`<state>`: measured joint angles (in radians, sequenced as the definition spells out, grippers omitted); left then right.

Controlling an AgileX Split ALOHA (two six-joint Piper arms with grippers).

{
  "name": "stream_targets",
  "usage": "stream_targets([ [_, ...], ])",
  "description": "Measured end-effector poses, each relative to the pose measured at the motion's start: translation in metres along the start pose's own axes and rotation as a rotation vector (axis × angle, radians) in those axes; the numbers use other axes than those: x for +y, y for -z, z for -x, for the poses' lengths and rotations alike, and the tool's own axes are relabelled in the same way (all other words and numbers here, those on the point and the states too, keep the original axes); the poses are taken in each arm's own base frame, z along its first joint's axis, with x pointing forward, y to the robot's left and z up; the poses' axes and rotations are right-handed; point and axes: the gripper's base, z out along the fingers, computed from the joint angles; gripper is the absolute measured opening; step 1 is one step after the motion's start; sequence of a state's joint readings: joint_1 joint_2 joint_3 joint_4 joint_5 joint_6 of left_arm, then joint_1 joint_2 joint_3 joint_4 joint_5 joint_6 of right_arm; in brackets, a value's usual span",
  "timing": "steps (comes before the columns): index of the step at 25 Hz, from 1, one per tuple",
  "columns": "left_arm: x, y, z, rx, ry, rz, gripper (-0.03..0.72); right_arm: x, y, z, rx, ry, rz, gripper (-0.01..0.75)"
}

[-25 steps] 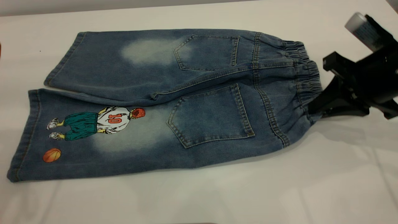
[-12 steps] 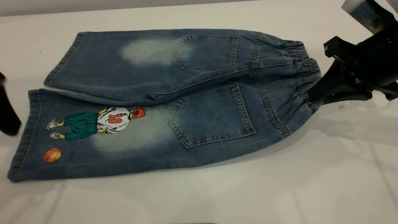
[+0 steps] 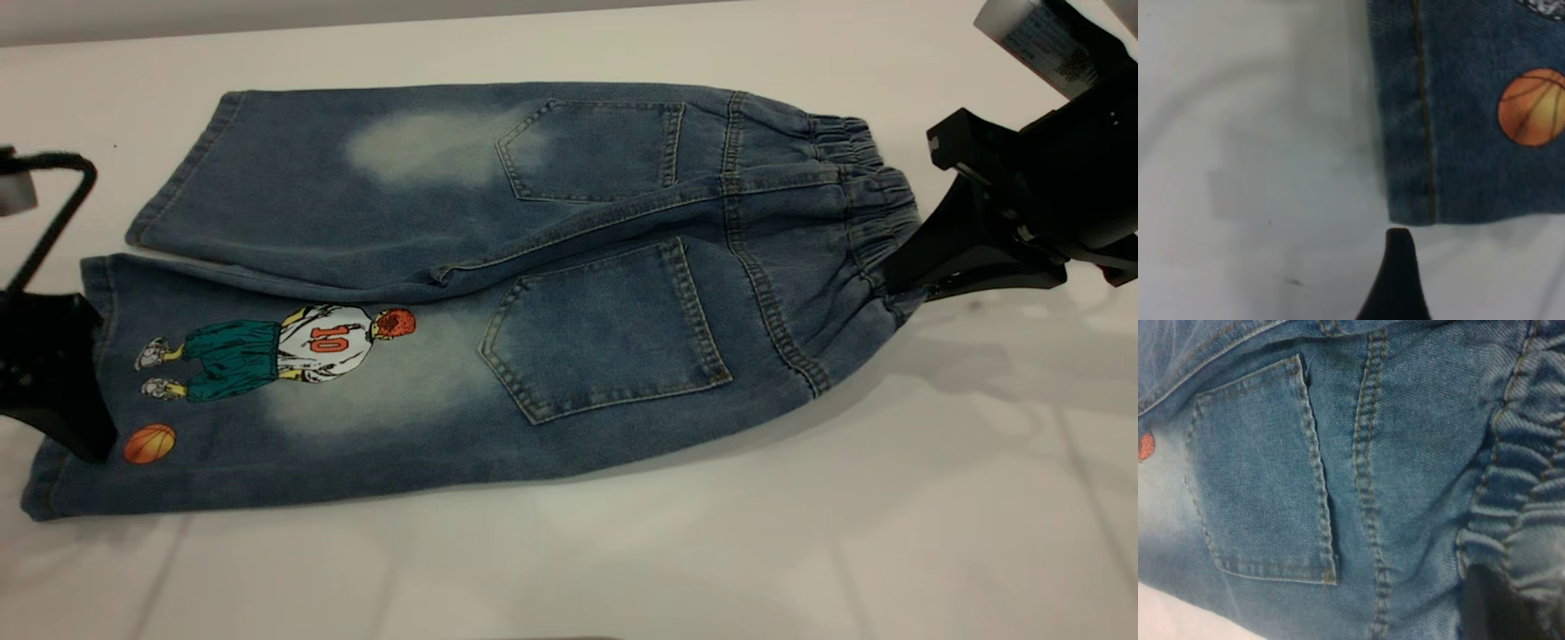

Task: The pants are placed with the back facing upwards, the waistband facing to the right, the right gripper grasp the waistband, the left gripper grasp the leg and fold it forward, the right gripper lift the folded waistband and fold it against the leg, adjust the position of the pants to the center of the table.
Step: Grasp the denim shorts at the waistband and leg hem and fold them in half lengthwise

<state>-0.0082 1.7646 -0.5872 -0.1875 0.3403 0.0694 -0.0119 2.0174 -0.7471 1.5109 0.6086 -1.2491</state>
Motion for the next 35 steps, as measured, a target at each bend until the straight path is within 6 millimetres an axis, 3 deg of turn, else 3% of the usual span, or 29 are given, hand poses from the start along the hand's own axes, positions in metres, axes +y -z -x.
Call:
stream_targets([
  [15, 0.003, -0.038, -0.002, 0.059, 0.052, 0.015, 0.538, 0.000, 0.000, 0.000, 0.000, 0.003, -0.001, 0.036],
  [19, 0.003, -0.040, -0.002, 0.058, 0.053, 0.016, 0.459, 0.000, 0.000, 0.000, 0.000, 0.003, -0.001, 0.036],
  [23, 0.003, -0.040, -0.002, 0.057, 0.063, 0.013, 0.273, 0.000, 0.000, 0.000, 0.001, 0.003, -0.001, 0.036],
  [26, 0.002, -0.040, -0.002, 0.087, 0.077, 0.004, 0.083, 0.002, 0.003, 0.000, 0.000, 0.023, -0.001, 0.036],
  [27, 0.001, -0.040, -0.001, 0.109, 0.074, 0.000, 0.055, 0.003, 0.004, 0.000, 0.003, 0.038, -0.003, 0.036],
  [31, -0.007, -0.032, 0.006, 0.189, 0.005, -0.034, 0.040, 0.012, 0.017, 0.003, -0.004, 0.087, -0.006, 0.036],
  [35, -0.030, 0.001, 0.022, 0.105, -0.079, -0.075, 0.040, 0.028, 0.039, 0.006, -0.038, 0.137, -0.007, 0.036],
])
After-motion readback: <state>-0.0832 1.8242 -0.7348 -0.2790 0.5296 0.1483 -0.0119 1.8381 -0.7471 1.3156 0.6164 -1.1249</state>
